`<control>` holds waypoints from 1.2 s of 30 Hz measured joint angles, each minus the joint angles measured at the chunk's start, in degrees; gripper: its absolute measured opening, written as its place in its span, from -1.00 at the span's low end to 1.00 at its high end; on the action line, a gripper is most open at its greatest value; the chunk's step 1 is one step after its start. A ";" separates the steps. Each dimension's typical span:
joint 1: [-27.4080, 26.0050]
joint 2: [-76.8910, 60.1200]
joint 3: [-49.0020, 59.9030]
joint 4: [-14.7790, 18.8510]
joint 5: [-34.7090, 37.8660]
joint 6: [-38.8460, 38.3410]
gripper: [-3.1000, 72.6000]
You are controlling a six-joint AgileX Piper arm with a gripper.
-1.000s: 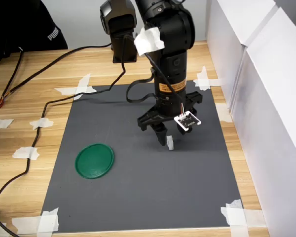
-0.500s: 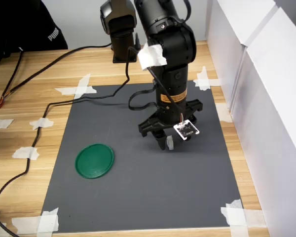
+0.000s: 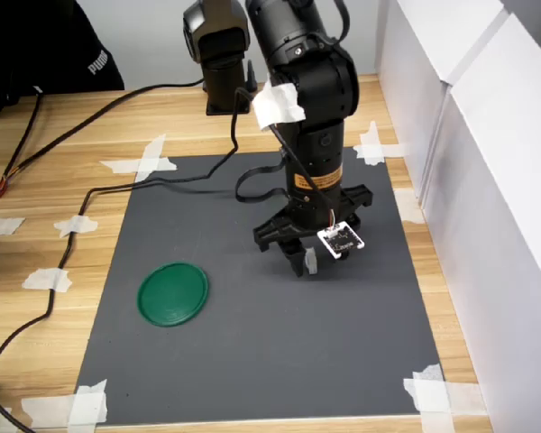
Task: Grasp a white terminal and put it on the green lid.
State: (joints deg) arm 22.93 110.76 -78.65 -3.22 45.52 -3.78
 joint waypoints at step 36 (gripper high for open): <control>-0.10 0.46 -0.06 -0.69 1.24 3.22 -0.66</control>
State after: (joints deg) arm 22.83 111.22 -78.71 -3.91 46.76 -0.55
